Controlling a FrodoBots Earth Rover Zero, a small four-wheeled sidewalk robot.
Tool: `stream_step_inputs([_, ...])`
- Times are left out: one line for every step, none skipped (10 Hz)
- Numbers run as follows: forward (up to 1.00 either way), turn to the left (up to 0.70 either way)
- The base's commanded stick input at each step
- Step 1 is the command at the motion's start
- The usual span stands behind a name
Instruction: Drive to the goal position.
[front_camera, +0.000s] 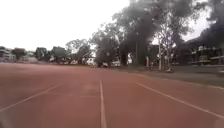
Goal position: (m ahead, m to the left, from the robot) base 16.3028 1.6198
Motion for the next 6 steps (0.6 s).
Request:
stream_step_inputs([0.50,0.00])
stream_step_inputs([0.50,0.00])
stream_step_inputs([0.50,0.00])
stream_step_inputs([0.50,0.00])
stream_step_inputs([0.50,0.00])
stream_step_inputs([0.50,0.00])
